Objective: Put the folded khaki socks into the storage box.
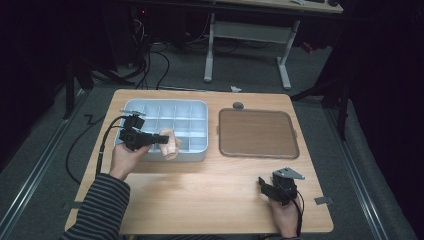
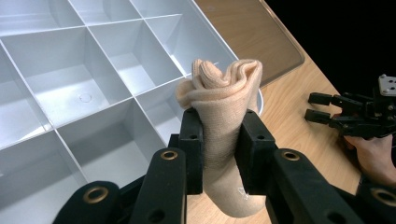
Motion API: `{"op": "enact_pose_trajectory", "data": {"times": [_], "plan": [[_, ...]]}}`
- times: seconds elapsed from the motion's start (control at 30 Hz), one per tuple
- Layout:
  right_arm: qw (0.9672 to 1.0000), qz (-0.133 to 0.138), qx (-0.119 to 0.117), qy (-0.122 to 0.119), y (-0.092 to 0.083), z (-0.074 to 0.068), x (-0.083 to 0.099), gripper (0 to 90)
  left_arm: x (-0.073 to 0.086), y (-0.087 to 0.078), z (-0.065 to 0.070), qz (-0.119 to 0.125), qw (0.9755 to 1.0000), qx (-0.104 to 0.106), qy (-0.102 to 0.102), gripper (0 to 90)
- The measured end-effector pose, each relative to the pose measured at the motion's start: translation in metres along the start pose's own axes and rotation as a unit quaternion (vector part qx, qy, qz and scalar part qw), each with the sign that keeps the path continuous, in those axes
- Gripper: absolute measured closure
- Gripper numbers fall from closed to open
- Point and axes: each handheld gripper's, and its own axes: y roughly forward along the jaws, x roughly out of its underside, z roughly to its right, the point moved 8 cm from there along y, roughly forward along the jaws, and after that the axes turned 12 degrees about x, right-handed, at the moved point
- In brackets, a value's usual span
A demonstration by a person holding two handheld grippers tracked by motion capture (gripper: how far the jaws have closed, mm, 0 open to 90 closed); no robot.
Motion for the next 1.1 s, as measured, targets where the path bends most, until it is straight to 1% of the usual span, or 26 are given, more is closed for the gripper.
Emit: {"op": "enact_pose_trajectory", "data": {"times": [0.07,0.17,0.27,0.4,0.53,0.67,0.73,0.77,0.87,0.9,1.0,1.07,1.1], "plan": [[1.0,0.001,0.0,0.0,0.0,0.0,0.0,40.2,0.0,0.0,-0.002,0.0,1.0,0.001,-0.001,74.5],[1.0,0.001,0.0,0.0,0.0,0.0,0.0,40.2,0.0,0.0,-0.008,0.0,1.0,-0.002,-0.009,74.6],[1.0,0.0,0.0,0.0,0.0,0.0,0.0,40.2,0.0,-0.001,-0.014,-0.001,0.9998,-0.011,-0.014,74.6],[1.0,0.001,0.0,-0.001,0.0,0.0,0.0,40.2,0.002,0.001,-0.021,-0.004,0.9997,-0.014,-0.022,74.6],[1.0,0.001,-0.002,-0.001,0.0,-0.001,0.0,40.2,0.002,0.004,-0.023,-0.005,0.9996,-0.011,-0.025,74.5],[1.0,0.001,-0.001,-0.001,0.0,-0.001,0.0,40.2,0.003,0.008,-0.025,-0.015,0.9995,-0.012,-0.025,74.6],[1.0,0.001,-0.001,-0.001,0.0,-0.001,0.0,40.2,0.003,0.007,-0.027,-0.013,0.9995,-0.011,-0.028,74.6],[1.0,0.001,-0.001,-0.001,0.0,-0.001,0.0,40.2,0.002,0.006,-0.029,-0.009,0.9995,-0.011,-0.029,74.5],[1.0,0.001,-0.002,-0.001,0.0,-0.001,0.0,40.2,0.002,0.005,-0.035,-0.008,0.9992,-0.014,-0.037,74.5],[1.0,0.0,-0.001,-0.001,0.0,-0.001,0.0,40.2,0.002,0.005,-0.036,-0.009,0.9991,-0.013,-0.04,74.5],[1.0,0.0,-0.001,-0.001,0.0,-0.001,0.0,40.2,0.002,0.006,-0.039,-0.011,0.999,-0.013,-0.041,74.6],[1.0,0.0,-0.001,0.0,0.0,-0.001,0.0,40.2,0.003,0.009,-0.044,-0.02,0.9989,-0.016,-0.039,74.6],[1.0,0.0,0.0,0.001,0.0,-0.001,0.0,40.3,0.005,0.011,-0.047,-0.028,0.9986,-0.023,-0.039,74.6]]}}
